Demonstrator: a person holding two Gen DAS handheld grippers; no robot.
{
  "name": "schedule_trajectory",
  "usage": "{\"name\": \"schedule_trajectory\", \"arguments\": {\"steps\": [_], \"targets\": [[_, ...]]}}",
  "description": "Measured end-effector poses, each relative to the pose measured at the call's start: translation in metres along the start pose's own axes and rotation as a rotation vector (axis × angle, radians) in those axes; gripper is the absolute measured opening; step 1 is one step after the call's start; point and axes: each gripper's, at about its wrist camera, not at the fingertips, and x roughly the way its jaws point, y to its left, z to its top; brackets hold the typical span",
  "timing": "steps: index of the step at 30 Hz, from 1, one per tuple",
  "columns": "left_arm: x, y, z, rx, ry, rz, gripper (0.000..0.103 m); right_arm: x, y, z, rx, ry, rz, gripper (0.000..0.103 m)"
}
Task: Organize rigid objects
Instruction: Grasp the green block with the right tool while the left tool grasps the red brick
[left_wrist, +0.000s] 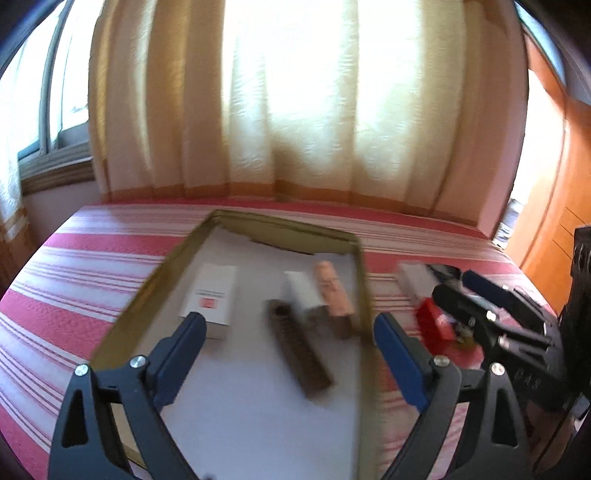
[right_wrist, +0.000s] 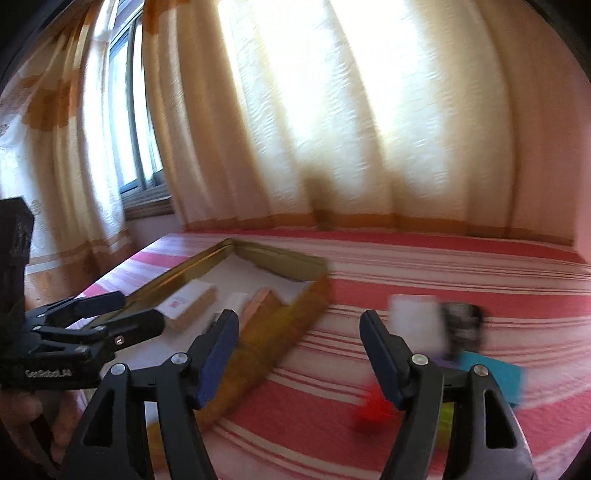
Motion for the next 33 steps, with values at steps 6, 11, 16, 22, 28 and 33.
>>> {"name": "schedule_trajectory", "arguments": {"steps": [6, 11, 16, 22, 28, 33], "targets": [[0.004, -0.053, -0.011, 0.078, -0.004, -0.063, 0.097, -0.037, -0.055, -0.008, 0.071, -0.01, -0.144, 0.07], [0.018, -0.082, -0.018, 0.113, 0.025, -0.086, 0.097, -0.038, -0.078, -0.024, 0.124, 0.067, -0.162, 0.07], [0.025, -0.092, -0.019, 0.122, 0.029, -0.069, 0.097, -0.03, -0.081, -0.024, 0.119, 0.108, -0.168, 0.07], [0.032, -0.089, -0.02, 0.105, 0.036, -0.053, 0.097, -0.01, -0.084, -0.028, 0.129, 0.209, -0.154, 0.07], [0.032, -0.094, -0.022, 0.118, 0.034, -0.057, 0.097, 0.001, -0.079, -0.028, 0.092, 0.251, -0.182, 0.068], [0.032, -0.094, -0.022, 0.118, 0.033, -0.051, 0.097, -0.007, -0.076, -0.03, 0.095, 0.234, -0.156, 0.055]]}}
